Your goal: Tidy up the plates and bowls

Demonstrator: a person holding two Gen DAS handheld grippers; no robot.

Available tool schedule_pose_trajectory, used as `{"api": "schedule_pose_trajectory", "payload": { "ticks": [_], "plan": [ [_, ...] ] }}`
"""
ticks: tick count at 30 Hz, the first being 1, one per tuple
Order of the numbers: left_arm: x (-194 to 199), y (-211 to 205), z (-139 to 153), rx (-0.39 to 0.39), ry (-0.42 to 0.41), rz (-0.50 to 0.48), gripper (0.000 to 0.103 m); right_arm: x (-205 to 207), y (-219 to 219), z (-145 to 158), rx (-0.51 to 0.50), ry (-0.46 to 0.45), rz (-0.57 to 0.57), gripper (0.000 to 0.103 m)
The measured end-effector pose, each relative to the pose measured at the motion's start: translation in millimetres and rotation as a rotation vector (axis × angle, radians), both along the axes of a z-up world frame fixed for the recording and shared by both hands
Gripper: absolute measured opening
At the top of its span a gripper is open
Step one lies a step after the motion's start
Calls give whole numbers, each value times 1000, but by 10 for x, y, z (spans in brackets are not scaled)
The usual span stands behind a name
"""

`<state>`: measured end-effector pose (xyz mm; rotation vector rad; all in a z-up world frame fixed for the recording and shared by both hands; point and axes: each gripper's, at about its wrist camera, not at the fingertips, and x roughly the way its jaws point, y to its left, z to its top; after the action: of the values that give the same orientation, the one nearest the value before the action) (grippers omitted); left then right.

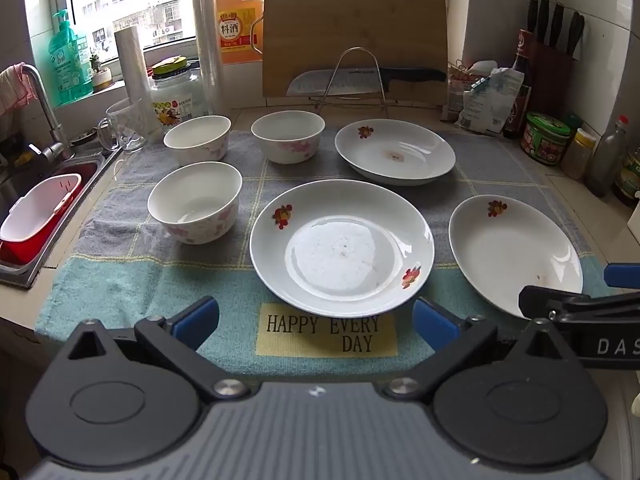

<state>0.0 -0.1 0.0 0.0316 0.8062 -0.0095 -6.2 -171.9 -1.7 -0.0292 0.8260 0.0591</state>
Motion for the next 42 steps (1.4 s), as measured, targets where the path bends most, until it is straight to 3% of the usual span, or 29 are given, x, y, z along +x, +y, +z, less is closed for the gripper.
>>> {"api": "schedule_pose_trajectory", "payload": {
  "ticks": [42],
  "plan": [
    [-32,-39,107,4,-27,10,102,-10,-67,85,2,-27,9,103]
  ]
}}
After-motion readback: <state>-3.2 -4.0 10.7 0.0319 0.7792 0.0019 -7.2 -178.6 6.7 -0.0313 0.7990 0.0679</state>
